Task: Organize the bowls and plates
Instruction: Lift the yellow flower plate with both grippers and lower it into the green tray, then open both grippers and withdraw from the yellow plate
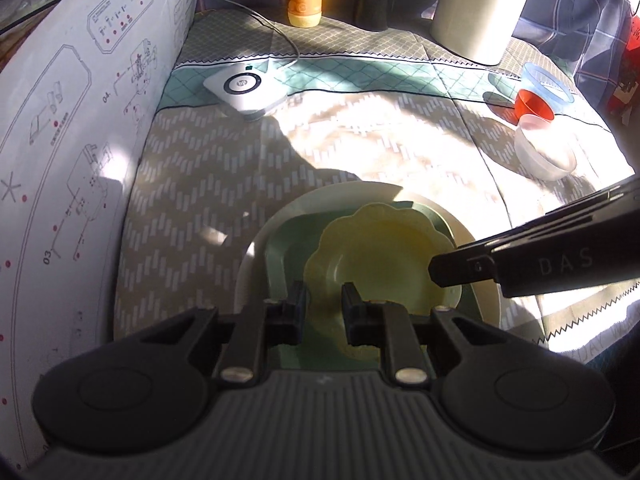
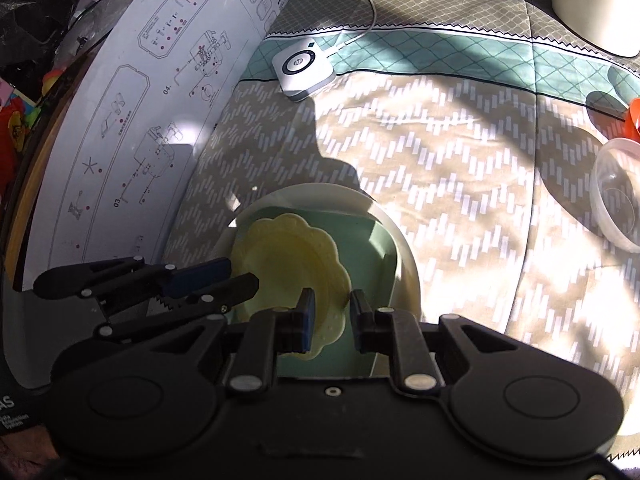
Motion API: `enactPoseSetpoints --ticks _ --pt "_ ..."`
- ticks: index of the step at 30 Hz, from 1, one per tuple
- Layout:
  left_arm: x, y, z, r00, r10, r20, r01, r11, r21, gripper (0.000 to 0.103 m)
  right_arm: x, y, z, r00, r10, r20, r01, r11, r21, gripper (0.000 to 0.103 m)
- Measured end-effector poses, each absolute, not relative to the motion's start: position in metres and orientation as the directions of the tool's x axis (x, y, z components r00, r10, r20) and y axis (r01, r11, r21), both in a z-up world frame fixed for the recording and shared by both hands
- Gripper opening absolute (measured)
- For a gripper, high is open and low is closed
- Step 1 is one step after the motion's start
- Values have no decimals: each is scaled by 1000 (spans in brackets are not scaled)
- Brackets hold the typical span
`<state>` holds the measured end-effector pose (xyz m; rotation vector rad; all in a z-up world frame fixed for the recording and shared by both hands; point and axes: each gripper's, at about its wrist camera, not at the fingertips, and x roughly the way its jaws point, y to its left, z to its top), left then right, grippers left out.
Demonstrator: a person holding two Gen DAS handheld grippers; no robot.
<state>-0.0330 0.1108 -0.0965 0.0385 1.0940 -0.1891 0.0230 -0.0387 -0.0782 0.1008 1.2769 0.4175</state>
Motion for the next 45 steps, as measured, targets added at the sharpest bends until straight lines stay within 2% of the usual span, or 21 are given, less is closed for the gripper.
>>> enactPoseSetpoints --ticks 22,25,26,29,31,33,34,36,37,39,45 --pt "-24 112 -117 401 -143 -905 177 981 -76 18 34 -32 -105 172 339 -925 -226 927 298 19" --pt "-24 111 -118 398 -143 -906 181 981 -76 21 34 -33 -106 169 345 -923 -229 925 304 21" --pt "-24 110 -117 401 -144 -904 185 980 -74 26 34 -33 -106 170 346 -923 -233 924 303 22" --pt "-27 106 -111 425 -144 -893 205 977 -61 50 32 -32 -102 183 356 -916 -252 918 306 29" --pt "-29 104 -104 448 -138 -883 211 976 -46 58 31 -32 -99 190 365 -911 -256 915 313 38" --pt "-30 104 -96 467 -131 -875 209 977 -35 66 30 -34 -95 205 374 -905 -259 912 318 53" --pt "-31 104 -92 477 -125 -870 205 978 -29 69 29 -35 -92 213 375 -902 -261 912 317 54" --pt "-34 106 -85 500 -112 -859 190 982 -17 84 26 -36 -86 231 369 -900 -268 914 306 59" --pt "-35 107 -82 512 -106 -852 182 983 -12 88 25 -38 -82 247 366 -897 -269 916 299 63" --pt "-36 110 -78 525 -109 -844 178 984 -16 98 22 -44 -74 279 362 -890 -265 919 291 76" --pt "-34 100 -77 523 -127 -843 205 979 -21 101 16 -62 -56 344 355 -869 -256 926 277 90"
